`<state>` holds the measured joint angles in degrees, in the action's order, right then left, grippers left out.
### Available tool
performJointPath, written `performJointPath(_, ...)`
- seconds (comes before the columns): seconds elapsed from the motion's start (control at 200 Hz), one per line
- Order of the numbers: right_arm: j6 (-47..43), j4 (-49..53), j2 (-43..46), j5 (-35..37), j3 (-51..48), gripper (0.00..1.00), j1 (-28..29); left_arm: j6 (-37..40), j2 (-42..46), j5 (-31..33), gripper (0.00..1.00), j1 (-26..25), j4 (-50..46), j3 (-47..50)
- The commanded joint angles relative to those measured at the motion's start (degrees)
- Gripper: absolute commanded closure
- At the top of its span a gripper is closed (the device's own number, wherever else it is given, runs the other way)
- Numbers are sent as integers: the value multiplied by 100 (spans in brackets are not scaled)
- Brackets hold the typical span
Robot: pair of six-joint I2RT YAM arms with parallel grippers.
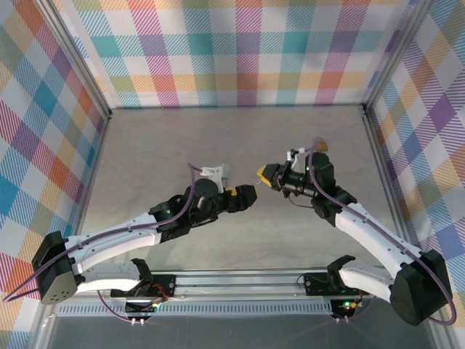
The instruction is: Unlock with the key
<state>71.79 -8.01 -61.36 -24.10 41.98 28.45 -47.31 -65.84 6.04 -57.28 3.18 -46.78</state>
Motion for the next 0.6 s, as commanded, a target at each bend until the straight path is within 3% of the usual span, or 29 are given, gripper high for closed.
performJointPath(0.0, -449, -131, -77, 69, 369, 100, -32, -783, 11, -233, 14, 147, 654, -156)
performJointPath(0.115, -312, -301, -224, -25, 478, 100, -32, -1111, -43, -320, 15, 328, 951, -120)
performJointPath(0.335, -145, -439, -166, -67, 450, 100, -32, -1704, -98, -519, 18, 601, 2465, 322)
performJointPath(0.6, 80, -593, -135, -165, 453, 100, -23, -1918, -717, -883, 31, 730, 3604, 366)
